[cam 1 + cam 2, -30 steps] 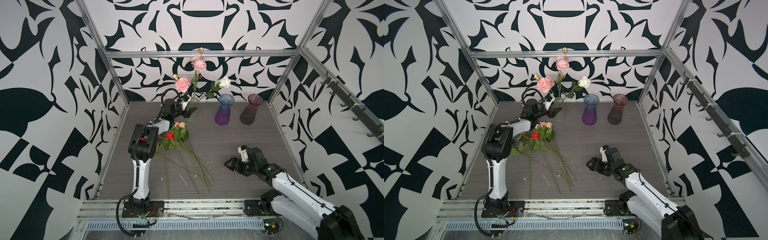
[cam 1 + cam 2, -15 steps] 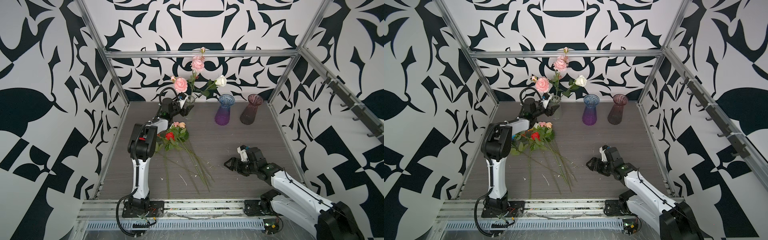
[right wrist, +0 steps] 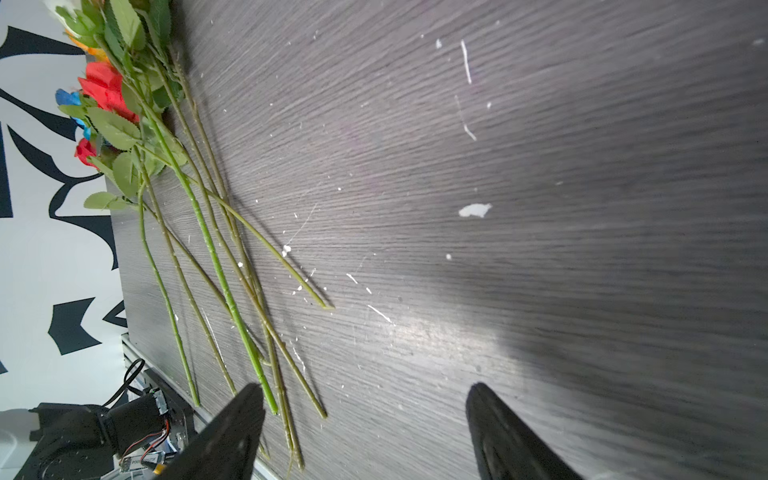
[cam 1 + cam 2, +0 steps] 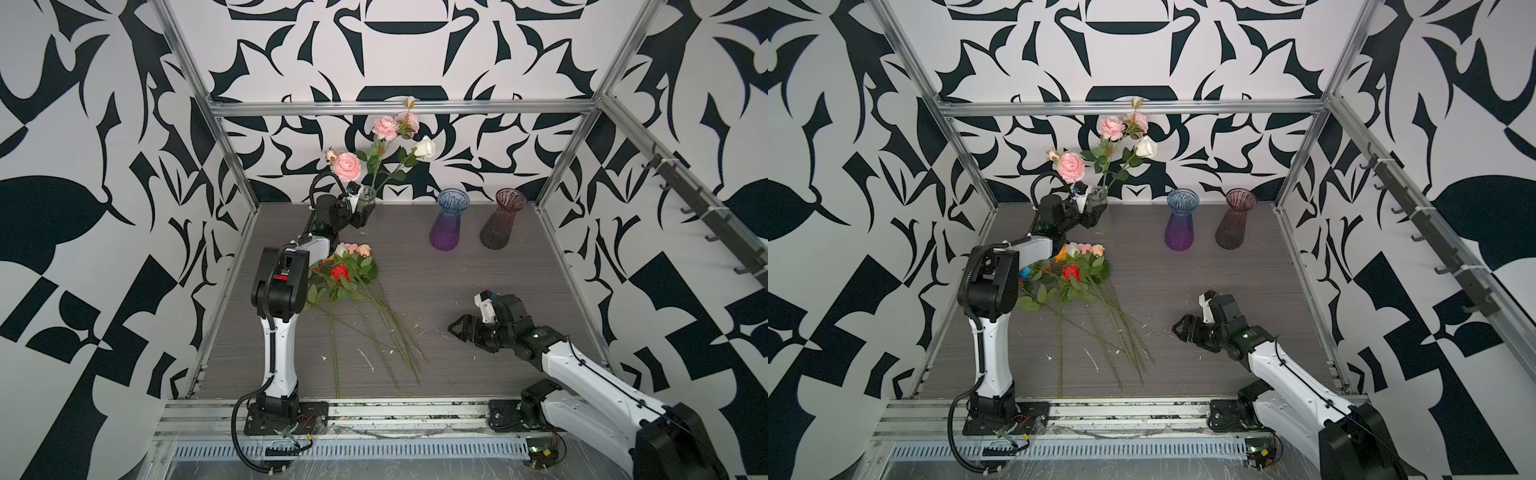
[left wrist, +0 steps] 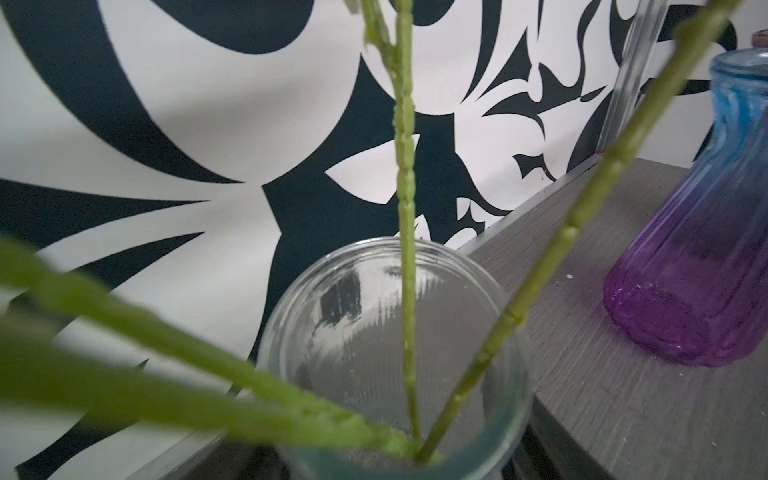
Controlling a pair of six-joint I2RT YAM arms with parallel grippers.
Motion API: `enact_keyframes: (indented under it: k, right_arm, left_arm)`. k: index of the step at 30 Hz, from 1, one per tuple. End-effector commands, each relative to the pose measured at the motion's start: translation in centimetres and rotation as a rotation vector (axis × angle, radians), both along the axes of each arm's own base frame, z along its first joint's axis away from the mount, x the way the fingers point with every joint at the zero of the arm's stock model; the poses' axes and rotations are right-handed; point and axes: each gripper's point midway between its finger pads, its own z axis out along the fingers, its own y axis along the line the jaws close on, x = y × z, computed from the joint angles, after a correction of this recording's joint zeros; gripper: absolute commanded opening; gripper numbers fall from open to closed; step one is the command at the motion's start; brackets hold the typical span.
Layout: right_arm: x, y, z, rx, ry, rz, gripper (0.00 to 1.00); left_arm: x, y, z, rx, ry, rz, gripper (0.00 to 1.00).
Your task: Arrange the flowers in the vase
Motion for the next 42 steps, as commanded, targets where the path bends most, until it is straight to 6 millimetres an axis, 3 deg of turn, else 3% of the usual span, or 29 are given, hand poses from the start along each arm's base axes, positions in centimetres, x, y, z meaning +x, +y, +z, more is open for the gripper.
enact_keyframes:
  k: [1, 15, 24, 31, 39, 42]
  right_arm:
    - [0.8, 0.4, 1.2, 0.023, -0.042, 0.002, 0.81]
    - [0.8, 0.3, 1.2, 0.021, -0.042, 0.000, 0.80]
    - [0.8, 0.3, 1.2, 0.020, -0.042, -0.001, 0.80]
    - [0.7, 0.3, 1.2, 0.020, -0.042, -0.002, 0.80]
    - [0.7, 0.2, 1.3, 0.022, -0.047, -0.002, 0.80]
    - [0.7, 0.2, 1.4, 0.024, -0.049, -0.003, 0.80]
  left_arm:
    - [0.0, 2.5, -3.0, 0.014, 0.083, 0.071, 0.55]
    - [0.1, 5.7, -4.0, -0.033, 0.122, 0.143, 0.54]
    - [0.0, 6.1, -4.1, -0.039, 0.127, 0.152, 0.55]
    - [-0.8, 4.7, -2.9, -0.084, 0.085, 0.057, 0.82]
    - [-1.5, 4.7, -1.8, -0.094, 0.040, 0.049, 1.00]
    - [-1.8, 4.8, -1.3, -0.096, 0.025, 0.050, 0.99]
